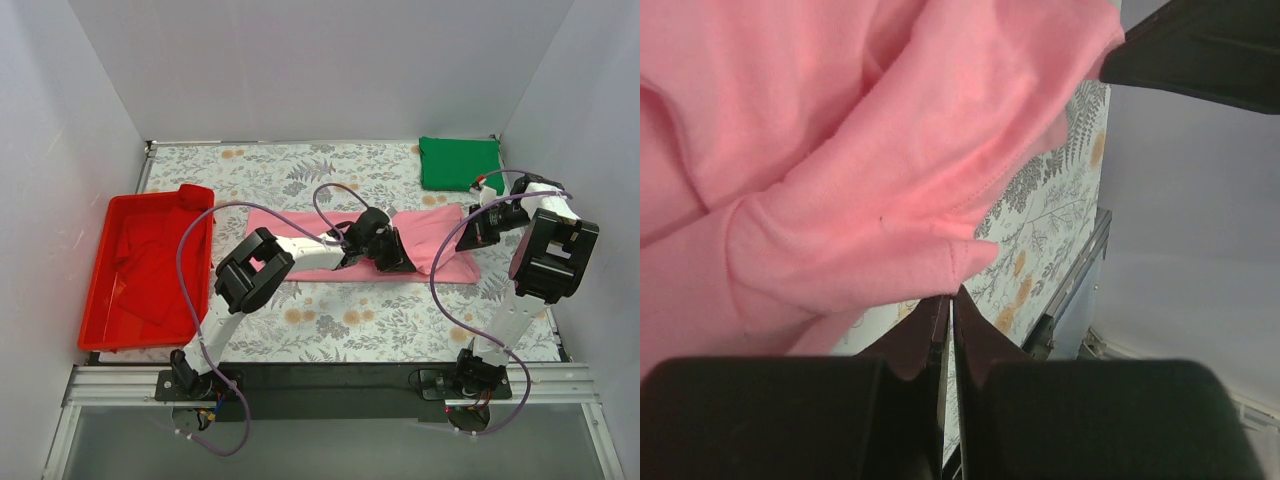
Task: Fold and stack the t-shirts
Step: Fold the tshirt
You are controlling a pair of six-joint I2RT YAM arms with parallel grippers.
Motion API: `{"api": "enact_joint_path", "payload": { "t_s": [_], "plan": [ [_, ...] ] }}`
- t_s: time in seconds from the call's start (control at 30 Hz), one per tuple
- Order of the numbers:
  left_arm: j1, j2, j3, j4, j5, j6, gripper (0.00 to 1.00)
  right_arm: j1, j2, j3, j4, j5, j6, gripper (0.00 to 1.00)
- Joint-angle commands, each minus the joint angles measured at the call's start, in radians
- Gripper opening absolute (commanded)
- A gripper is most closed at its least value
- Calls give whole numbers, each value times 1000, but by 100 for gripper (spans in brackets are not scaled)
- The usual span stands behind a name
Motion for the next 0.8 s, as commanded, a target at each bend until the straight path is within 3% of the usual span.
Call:
{"api": "enact_joint_path", "payload": {
  "t_s": [0.0, 0.67, 0.77],
  "plan": [
    [33, -84, 25, -9, -8, 44, 0, -2, -2, 35, -19, -50, 7, 1],
    [166, -13, 136, 28, 23, 188, 0, 13, 113, 188, 30, -167, 151, 1],
    [183, 4, 126, 56, 53, 177, 0, 13, 122, 202, 39, -173, 169, 19]
  ]
}}
